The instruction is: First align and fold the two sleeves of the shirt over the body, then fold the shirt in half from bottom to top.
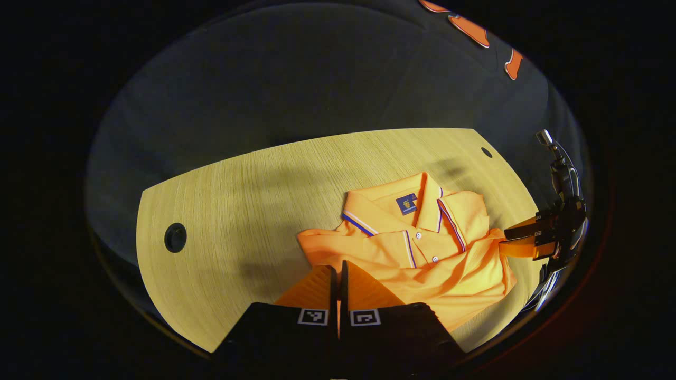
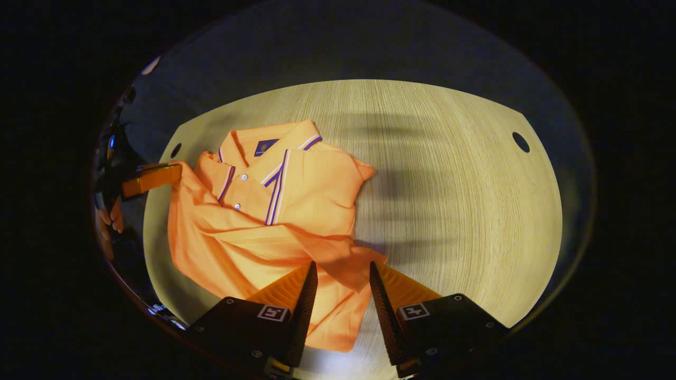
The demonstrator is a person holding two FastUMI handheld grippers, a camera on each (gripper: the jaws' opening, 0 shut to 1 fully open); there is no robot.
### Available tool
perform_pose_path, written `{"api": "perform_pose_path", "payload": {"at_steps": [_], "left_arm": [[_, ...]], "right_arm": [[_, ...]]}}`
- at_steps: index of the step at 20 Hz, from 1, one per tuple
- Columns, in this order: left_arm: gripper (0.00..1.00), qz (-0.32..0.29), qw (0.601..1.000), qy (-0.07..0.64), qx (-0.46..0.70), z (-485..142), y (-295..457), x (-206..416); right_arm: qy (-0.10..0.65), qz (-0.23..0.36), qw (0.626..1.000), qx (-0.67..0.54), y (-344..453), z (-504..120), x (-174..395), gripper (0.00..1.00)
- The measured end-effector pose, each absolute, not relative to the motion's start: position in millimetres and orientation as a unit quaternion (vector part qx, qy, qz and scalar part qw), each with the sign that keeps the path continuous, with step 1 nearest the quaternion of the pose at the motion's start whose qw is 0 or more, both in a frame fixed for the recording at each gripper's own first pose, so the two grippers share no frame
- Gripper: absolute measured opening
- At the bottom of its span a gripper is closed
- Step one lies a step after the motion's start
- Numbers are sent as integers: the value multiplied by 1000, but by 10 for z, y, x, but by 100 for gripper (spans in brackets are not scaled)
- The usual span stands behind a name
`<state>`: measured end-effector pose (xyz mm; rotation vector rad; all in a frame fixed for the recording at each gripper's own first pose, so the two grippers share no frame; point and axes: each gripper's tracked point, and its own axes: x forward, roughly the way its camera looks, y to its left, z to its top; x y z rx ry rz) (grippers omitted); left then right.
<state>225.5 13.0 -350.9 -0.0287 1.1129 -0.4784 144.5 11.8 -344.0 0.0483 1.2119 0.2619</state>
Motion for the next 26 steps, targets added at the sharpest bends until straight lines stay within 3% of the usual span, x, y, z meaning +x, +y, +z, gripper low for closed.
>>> {"api": "perform_pose_path", "payload": {"at_steps": [1, 3, 5, 6, 8, 14, 21, 23, 26], "left_arm": [[1, -224, 821, 524, -15, -3519, 125, 2250], [1, -222, 819, 528, -16, -3536, 137, 2227], [1, -222, 818, 531, -13, -3542, 155, 2216], [1, -222, 818, 531, -14, -3535, 156, 2217], [1, -221, 819, 529, -12, -3532, 167, 2225], [1, -208, 842, 496, -38, -3312, 156, 2518], [1, -171, 860, 478, -46, -3348, 222, 2784], [9, -167, 854, 490, -48, -3367, 227, 2718], [77, -145, 850, 504, -51, -3329, 301, 2607]], "right_arm": [[574, 122, 810, 13, 124, -3522, 1431, 62], [568, 114, 815, 15, 143, -3546, 1499, 51], [545, 91, 833, 34, 79, -3448, 1655, 32], [543, 101, 831, 64, 152, -3380, 1674, 13], [532, 108, 835, 88, 199, -3254, 1712, 13], [489, 52, 862, 123, -70, -3007, 2240, 12], [488, 37, 863, 126, -56, -3027, 2477, 9], [466, 28, 874, 131, -99, -2925, 2549, 8], [443, 16, 887, 130, -220, -2724, 2530, 12]]}}
